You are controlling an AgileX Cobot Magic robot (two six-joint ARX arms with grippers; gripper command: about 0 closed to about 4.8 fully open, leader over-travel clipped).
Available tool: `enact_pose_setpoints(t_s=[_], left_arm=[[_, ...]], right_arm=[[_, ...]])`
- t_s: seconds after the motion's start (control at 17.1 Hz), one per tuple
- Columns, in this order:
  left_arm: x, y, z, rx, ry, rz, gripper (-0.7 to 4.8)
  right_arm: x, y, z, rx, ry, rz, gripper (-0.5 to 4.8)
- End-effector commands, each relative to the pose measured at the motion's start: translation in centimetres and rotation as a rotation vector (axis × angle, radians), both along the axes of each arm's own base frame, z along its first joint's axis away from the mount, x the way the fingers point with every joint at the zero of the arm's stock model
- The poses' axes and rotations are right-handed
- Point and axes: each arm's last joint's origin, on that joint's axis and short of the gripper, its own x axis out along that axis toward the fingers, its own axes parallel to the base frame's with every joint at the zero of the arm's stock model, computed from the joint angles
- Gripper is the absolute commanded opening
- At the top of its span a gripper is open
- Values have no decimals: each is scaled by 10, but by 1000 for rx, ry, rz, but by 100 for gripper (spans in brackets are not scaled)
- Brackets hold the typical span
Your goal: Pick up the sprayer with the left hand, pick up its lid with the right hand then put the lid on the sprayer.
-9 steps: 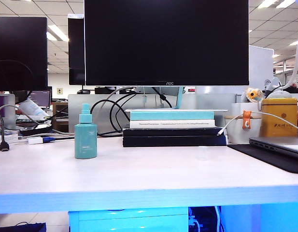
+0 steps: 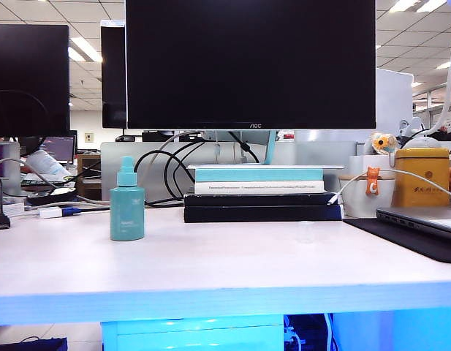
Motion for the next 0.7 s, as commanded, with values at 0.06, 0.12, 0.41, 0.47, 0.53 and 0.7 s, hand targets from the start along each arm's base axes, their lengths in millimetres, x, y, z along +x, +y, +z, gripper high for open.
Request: enact_pose_setpoints(t_s=[0.06, 0.12, 0.41, 0.47, 0.53, 0.7], left_arm=[[10, -1, 45, 70, -47, -108, -5], [18, -1, 55, 122, -53, -155, -5], [95, 1, 54, 265, -84, -582, 163], [112, 2, 40, 249, -38, -593, 261], [124, 3, 28, 264, -14, -593, 274], [159, -1, -21, 300, 114, -650, 273]], right_arm=[[-2, -2, 23, 89, -175, -42, -6], [0, -1, 31, 99, -212, -41, -6], [56, 15, 83, 69, -133, 100, -6], [76, 22, 91, 55, -113, 187, -5], [91, 26, 93, 33, -102, 237, -5], [134, 39, 81, -81, -96, 348, -5]])
